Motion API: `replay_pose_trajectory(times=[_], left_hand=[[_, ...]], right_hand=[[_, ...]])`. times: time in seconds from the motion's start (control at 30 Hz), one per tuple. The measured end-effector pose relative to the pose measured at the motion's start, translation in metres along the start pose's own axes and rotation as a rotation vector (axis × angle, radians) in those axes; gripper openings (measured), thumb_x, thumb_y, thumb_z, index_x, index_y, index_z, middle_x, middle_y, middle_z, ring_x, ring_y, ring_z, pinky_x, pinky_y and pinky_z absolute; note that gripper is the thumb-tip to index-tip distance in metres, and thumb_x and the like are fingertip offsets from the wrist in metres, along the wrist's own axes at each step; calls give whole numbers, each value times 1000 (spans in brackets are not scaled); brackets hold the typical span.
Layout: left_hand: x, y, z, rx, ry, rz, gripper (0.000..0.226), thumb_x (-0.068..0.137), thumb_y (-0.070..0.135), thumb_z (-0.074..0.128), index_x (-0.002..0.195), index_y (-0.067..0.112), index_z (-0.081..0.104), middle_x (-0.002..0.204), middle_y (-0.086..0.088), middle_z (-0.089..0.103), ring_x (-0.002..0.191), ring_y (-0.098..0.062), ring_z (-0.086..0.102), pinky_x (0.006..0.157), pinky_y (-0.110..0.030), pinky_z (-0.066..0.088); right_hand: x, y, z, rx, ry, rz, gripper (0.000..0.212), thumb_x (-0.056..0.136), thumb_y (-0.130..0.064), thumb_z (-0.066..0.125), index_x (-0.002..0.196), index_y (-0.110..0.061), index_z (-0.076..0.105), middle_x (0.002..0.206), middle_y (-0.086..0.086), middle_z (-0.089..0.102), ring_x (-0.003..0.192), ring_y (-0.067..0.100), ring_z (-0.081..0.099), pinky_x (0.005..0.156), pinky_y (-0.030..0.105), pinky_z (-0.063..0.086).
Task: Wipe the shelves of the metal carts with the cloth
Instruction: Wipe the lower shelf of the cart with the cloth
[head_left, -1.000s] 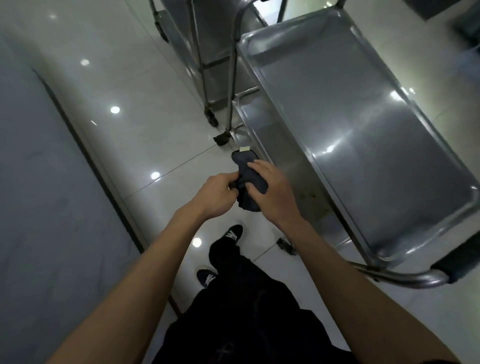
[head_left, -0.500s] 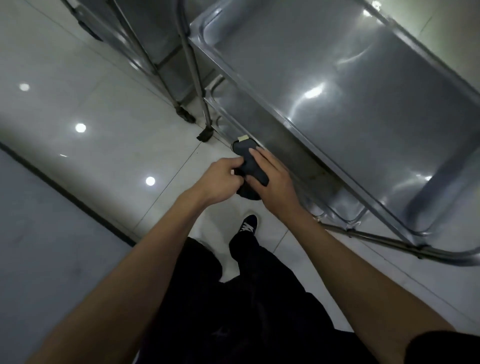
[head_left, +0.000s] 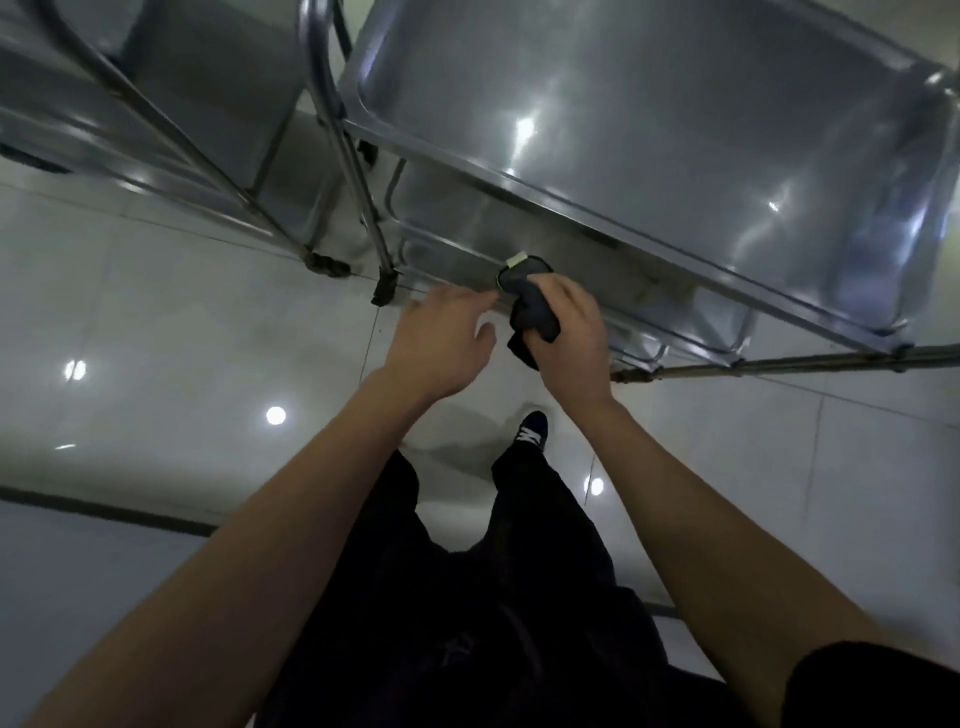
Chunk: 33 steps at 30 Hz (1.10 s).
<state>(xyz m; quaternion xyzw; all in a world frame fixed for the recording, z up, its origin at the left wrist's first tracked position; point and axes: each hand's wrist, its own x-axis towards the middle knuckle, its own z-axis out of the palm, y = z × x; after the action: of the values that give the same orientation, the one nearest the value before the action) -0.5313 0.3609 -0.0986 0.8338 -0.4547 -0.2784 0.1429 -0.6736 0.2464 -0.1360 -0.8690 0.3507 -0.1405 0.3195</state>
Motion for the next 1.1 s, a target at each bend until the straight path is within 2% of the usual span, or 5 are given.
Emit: replay_pose_trajectory(times=[0.13, 0.37, 0.53, 0.83, 1.1], left_hand=[[2, -22, 1, 184, -75, 23, 48, 102, 35, 46, 148, 22, 45, 146, -5, 53, 134, -30, 43, 103, -47, 36], [19, -34, 40, 219, -211, 18, 51, 102, 36, 45, 151, 21, 43, 147, -8, 51, 135, -31, 43, 106, -50, 36], [44, -54, 75, 269, -252, 51, 50, 103, 37, 45, 150, 21, 43, 145, -7, 53, 133, -30, 45, 106, -50, 38], [143, -97, 119, 311, -184, 106, 43, 100, 36, 50, 138, 17, 55, 136, -10, 60, 124, -34, 53, 101, -49, 45], [247, -142, 150, 252, -74, 157, 46, 99, 33, 52, 143, 22, 53, 143, -8, 56, 130, -33, 50, 106, -48, 42]], right_hand=[[-10, -1, 15, -97, 30, 46, 53, 82, -4, 67, 133, -9, 60, 135, 8, 57, 122, 29, 52, 103, 36, 43], [-21, 43, 53, -85, -52, 172, 54, 85, -10, 66, 138, -17, 56, 139, 3, 54, 125, 26, 49, 101, 43, 46], [-23, 89, 77, -68, -17, 226, 56, 85, -12, 67, 139, -19, 55, 139, 1, 54, 125, 25, 47, 100, 45, 46], [28, 150, 133, -74, 80, 256, 56, 86, -8, 63, 140, -15, 54, 141, 5, 55, 123, 29, 51, 102, 44, 45], [123, 198, 174, -173, 192, 176, 58, 82, -5, 62, 138, -15, 56, 140, 7, 55, 123, 31, 52, 103, 43, 46]])
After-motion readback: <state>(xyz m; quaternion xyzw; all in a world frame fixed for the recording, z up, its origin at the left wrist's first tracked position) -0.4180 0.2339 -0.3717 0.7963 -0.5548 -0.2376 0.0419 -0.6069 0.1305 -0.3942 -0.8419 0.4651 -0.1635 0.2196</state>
